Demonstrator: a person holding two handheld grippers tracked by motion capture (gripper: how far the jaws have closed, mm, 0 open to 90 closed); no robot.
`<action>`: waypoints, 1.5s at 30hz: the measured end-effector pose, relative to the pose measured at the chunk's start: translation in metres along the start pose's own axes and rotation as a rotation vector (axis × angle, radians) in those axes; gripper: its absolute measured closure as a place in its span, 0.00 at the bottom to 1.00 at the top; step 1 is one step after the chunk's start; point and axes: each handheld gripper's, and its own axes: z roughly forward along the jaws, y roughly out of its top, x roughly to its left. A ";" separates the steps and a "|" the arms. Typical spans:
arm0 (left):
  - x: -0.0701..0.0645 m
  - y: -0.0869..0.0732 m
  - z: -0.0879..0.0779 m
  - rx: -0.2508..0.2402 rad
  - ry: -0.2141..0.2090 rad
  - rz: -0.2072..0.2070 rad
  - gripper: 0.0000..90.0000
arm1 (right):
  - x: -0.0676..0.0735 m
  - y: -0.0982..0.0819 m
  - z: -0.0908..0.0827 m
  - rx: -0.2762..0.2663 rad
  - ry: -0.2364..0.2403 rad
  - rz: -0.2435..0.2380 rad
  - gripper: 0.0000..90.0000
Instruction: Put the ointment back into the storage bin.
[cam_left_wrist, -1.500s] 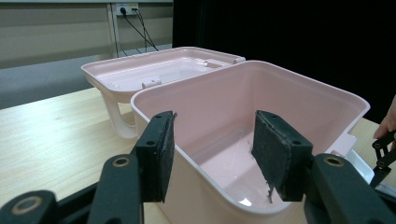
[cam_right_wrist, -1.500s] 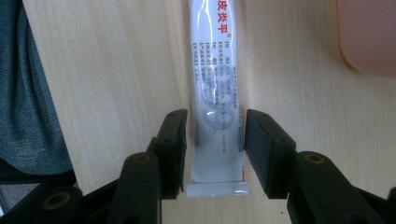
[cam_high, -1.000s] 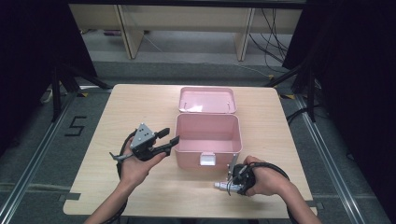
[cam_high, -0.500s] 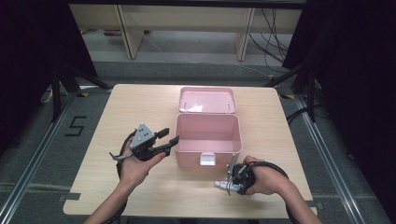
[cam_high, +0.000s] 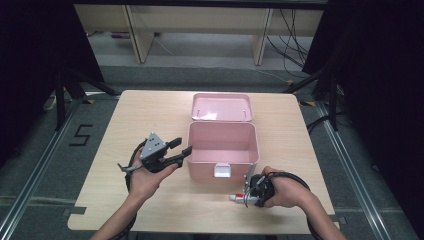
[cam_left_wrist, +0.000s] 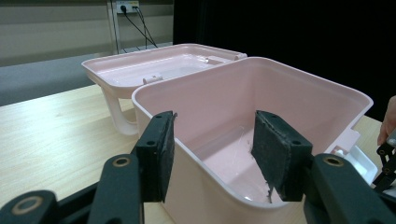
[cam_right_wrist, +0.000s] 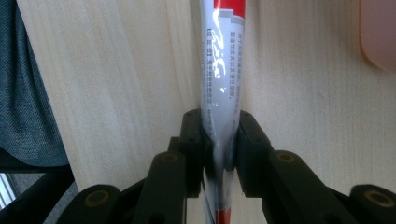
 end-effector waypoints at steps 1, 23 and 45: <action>0.000 0.000 0.000 0.000 0.000 0.000 0.54 | -0.002 -0.001 0.001 -0.005 -0.004 -0.024 0.85; -0.001 0.001 0.001 -0.002 0.001 -0.001 0.54 | 0.009 -0.001 -0.028 -0.016 -0.004 0.001 0.85; -0.001 0.004 0.001 0.001 0.000 0.007 0.54 | 0.001 -0.007 -0.078 -0.099 -0.028 -0.036 0.86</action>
